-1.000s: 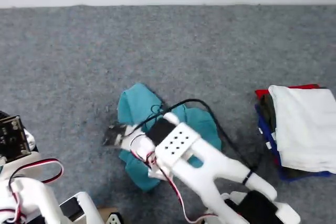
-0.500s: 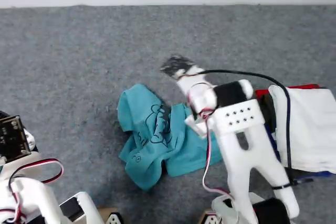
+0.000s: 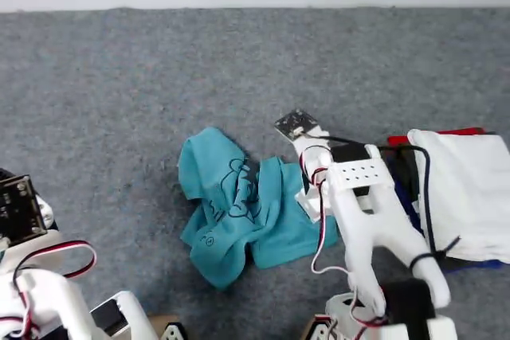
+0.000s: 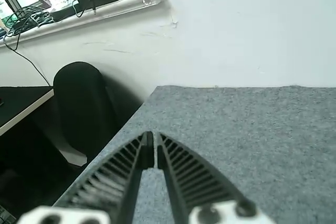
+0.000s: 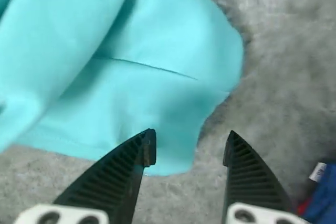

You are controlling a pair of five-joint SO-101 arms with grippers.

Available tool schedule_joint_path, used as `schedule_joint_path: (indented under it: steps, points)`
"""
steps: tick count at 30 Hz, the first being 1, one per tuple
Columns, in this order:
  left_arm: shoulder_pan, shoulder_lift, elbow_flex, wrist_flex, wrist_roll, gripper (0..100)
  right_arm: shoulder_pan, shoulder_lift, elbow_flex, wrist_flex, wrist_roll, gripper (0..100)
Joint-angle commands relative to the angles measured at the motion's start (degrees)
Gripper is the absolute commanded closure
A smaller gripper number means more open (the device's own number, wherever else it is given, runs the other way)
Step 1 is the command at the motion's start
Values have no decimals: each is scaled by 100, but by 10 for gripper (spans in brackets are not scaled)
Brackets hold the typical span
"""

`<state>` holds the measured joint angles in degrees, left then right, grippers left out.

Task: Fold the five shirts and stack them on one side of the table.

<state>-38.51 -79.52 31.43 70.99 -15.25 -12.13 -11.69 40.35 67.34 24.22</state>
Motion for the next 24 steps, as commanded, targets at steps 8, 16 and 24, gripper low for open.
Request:
schedule_joint_path:
  steps: [8, 16, 24]
  points:
    - [0, -18, 224, -18, 35, 982, 4, 119, 158, 101, 229, 820]
    - [0, -18, 224, -18, 35, 982, 40, 242, 738, -637, 712, 980]
    - [9, -9, 224, -18, 35, 982, 4, -356, -158, -101, 1029, 989]
